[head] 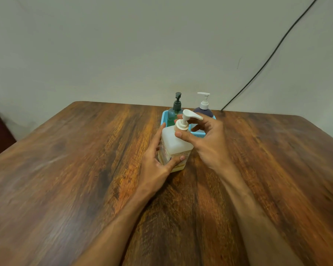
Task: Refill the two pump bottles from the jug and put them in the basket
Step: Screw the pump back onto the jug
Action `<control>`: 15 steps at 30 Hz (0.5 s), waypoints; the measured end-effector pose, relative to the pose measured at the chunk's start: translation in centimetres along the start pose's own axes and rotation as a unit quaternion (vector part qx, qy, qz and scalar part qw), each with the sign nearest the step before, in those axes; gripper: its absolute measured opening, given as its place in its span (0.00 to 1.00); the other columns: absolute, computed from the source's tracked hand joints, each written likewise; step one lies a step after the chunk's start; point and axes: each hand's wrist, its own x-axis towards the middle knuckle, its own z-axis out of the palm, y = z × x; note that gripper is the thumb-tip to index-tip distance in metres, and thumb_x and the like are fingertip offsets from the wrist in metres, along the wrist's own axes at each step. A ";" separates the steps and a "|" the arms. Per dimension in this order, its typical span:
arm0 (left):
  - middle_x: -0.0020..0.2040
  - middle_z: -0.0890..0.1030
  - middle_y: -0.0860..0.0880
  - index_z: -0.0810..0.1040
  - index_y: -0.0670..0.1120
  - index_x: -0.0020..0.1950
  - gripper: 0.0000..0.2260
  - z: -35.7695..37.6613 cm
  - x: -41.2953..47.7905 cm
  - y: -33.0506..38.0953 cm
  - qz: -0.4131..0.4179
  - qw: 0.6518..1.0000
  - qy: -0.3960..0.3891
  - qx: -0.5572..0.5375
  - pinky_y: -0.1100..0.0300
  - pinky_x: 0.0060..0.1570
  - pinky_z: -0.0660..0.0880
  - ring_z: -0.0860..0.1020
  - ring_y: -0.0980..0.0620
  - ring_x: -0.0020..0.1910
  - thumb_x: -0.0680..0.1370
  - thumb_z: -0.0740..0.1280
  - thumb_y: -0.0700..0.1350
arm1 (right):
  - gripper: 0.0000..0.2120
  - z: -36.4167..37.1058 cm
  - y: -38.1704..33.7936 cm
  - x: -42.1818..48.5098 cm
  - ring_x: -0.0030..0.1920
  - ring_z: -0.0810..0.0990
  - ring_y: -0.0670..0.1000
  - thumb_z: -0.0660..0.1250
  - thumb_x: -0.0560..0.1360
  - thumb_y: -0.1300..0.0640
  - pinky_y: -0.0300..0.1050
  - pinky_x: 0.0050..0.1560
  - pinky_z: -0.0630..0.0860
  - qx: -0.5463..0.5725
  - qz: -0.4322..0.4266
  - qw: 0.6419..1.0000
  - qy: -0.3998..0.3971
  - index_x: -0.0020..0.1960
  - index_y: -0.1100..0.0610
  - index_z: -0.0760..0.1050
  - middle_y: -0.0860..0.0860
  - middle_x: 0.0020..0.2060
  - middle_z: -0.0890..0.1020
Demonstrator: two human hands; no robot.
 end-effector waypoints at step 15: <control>0.75 0.72 0.58 0.60 0.56 0.82 0.43 0.0 0.0 0.0 0.004 1.000 -0.003 0.008 0.47 0.66 0.78 0.75 0.56 0.70 0.73 0.79 0.47 | 0.18 0.0 -0.2 0.0 0.50 0.80 0.43 0.79 0.70 0.58 0.38 0.52 0.76 -0.017 -0.022 1.000 -0.013 0.59 0.55 0.82 0.45 0.51 0.84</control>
